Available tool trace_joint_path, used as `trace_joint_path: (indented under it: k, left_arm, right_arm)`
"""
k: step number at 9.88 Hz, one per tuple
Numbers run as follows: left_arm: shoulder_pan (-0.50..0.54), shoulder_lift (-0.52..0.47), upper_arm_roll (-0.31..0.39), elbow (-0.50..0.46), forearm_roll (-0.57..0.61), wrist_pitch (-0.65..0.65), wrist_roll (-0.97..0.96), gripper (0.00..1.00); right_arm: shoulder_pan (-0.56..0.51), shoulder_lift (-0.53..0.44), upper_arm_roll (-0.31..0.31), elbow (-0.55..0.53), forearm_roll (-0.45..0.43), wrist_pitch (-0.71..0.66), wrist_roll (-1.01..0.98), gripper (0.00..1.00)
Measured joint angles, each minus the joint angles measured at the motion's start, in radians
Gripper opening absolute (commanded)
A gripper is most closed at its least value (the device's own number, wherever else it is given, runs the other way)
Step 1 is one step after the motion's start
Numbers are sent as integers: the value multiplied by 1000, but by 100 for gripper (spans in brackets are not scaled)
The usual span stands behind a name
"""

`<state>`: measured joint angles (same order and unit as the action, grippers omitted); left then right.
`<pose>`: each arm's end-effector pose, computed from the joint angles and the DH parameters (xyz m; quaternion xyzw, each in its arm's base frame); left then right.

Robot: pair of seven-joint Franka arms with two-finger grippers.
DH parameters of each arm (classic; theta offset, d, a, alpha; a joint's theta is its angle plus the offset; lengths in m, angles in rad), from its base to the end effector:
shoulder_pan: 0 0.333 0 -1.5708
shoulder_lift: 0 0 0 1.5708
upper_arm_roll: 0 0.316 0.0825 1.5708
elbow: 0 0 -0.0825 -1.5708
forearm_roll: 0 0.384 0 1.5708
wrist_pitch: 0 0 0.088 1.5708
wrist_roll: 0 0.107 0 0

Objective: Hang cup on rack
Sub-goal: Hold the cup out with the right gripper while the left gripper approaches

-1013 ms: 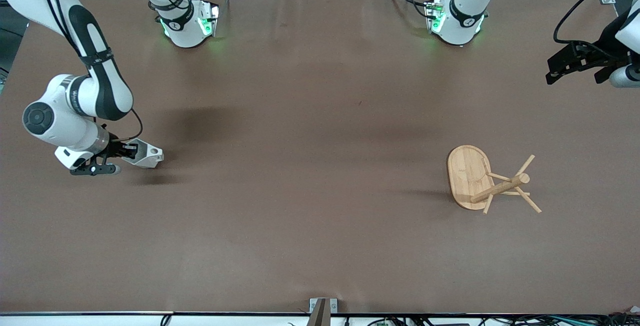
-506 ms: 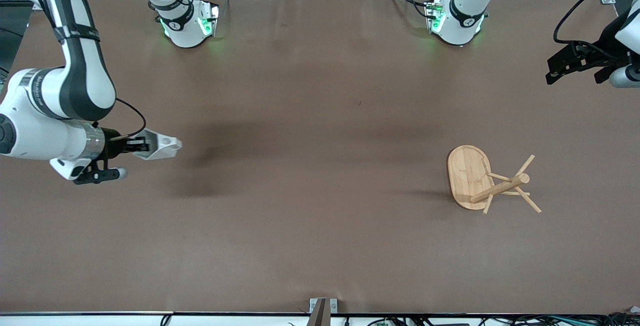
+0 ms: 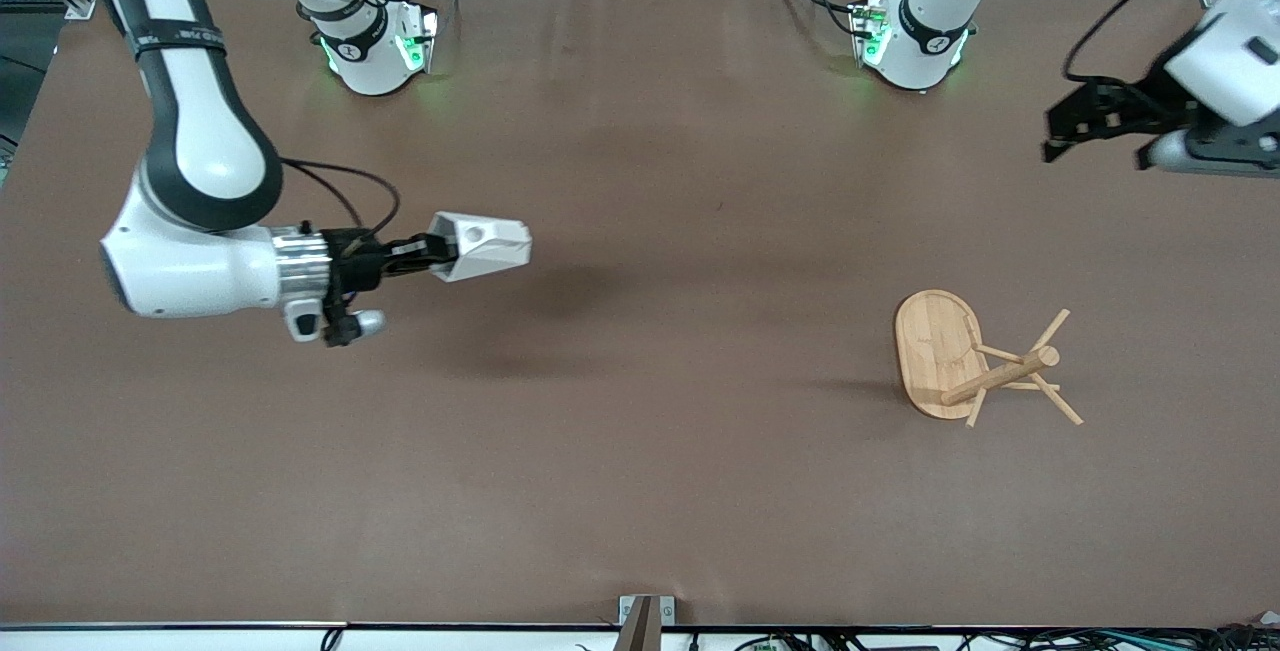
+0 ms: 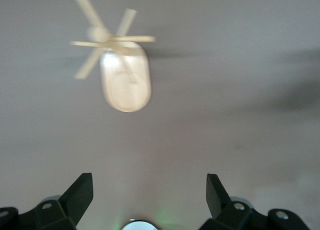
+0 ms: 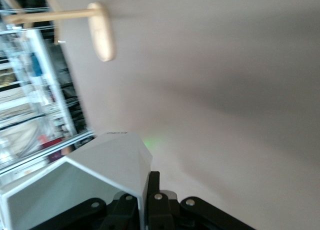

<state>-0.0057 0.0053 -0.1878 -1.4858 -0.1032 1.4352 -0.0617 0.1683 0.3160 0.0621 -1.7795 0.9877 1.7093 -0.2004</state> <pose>0.5298 -0.1159 0.6503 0.9957 -0.0713 -0.0342 0.0478 0.5794 0.2133 0.3928 -0.8726 -0.0334 0.1763 0.4542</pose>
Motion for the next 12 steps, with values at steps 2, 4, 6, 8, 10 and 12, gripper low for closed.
trace_joint_path:
  k: [2, 4, 6, 8, 10, 12]
  left_arm:
    - [-105, 22, -64, -5, -20, 21, -2, 100]
    - [-163, 22, -140, -5, -136, 78, 5, 100]
    - [-163, 22, -234, -9, -225, 181, 56, 100]
    - [-168, 30, -308, -18, -230, 293, 111, 100]
    - [-182, 83, -333, -25, -230, 401, 218, 100]
    - [-198, 168, -336, -9, -223, 475, 350, 100]
  right_arm:
    - [71, 11, 12, 0, 184, 2, 0, 1]
    - [114, 26, 25, -1, 327, 1, 0, 1]
    - [139, 39, 45, 0, 408, 2, 0, 1]
    - [157, 42, 48, 0, 441, 2, 0, 1]
    - [164, 43, 49, 0, 445, 2, 0, 1]
    - [165, 44, 48, 0, 445, 2, 0, 1]
